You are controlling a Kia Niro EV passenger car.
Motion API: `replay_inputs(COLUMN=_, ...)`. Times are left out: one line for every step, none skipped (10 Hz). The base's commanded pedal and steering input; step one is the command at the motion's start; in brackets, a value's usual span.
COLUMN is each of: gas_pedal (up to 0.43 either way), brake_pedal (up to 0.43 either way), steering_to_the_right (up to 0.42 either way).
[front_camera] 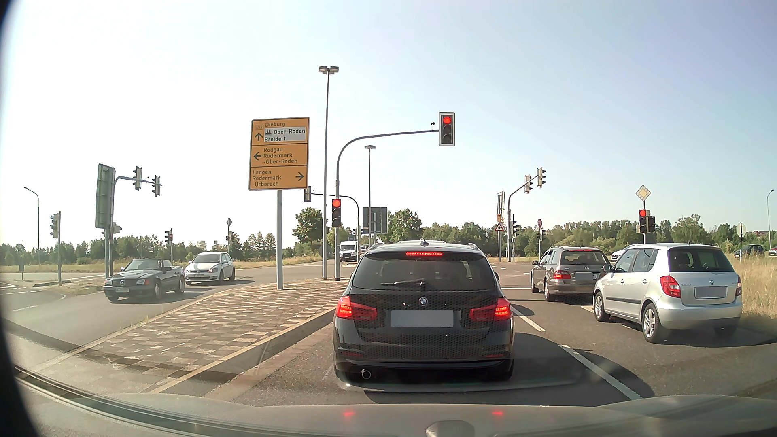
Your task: Follow the waypoints while adhering to traffic rules and regulations
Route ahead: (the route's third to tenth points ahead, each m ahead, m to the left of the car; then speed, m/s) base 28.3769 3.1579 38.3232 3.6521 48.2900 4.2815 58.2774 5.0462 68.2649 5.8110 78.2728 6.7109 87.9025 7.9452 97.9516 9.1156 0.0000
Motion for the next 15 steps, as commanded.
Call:
replay_inputs(gas_pedal=0.0, brake_pedal=0.396, steering_to_the_right=-0.006)
replay_inputs(gas_pedal=0.0, brake_pedal=0.396, steering_to_the_right=-0.007)
replay_inputs(gas_pedal=0.0, brake_pedal=0.396, steering_to_the_right=-0.006)
replay_inputs(gas_pedal=0.0, brake_pedal=0.396, steering_to_the_right=-0.007)
replay_inputs(gas_pedal=0.0, brake_pedal=0.396, steering_to_the_right=-0.006)
replay_inputs(gas_pedal=0.0, brake_pedal=0.396, steering_to_the_right=-0.006)
replay_inputs(gas_pedal=0.0, brake_pedal=0.396, steering_to_the_right=-0.006)
replay_inputs(gas_pedal=0.0, brake_pedal=0.396, steering_to_the_right=-0.006)
replay_inputs(gas_pedal=0.0, brake_pedal=0.396, steering_to_the_right=-0.006)
replay_inputs(gas_pedal=0.0, brake_pedal=0.396, steering_to_the_right=-0.006)
replay_inputs(gas_pedal=0.0, brake_pedal=0.396, steering_to_the_right=-0.007)
replay_inputs(gas_pedal=0.0, brake_pedal=0.396, steering_to_the_right=-0.007)
replay_inputs(gas_pedal=0.0, brake_pedal=0.396, steering_to_the_right=-0.006)
replay_inputs(gas_pedal=0.0, brake_pedal=0.396, steering_to_the_right=-0.006)
replay_inputs(gas_pedal=0.0, brake_pedal=0.396, steering_to_the_right=-0.007)
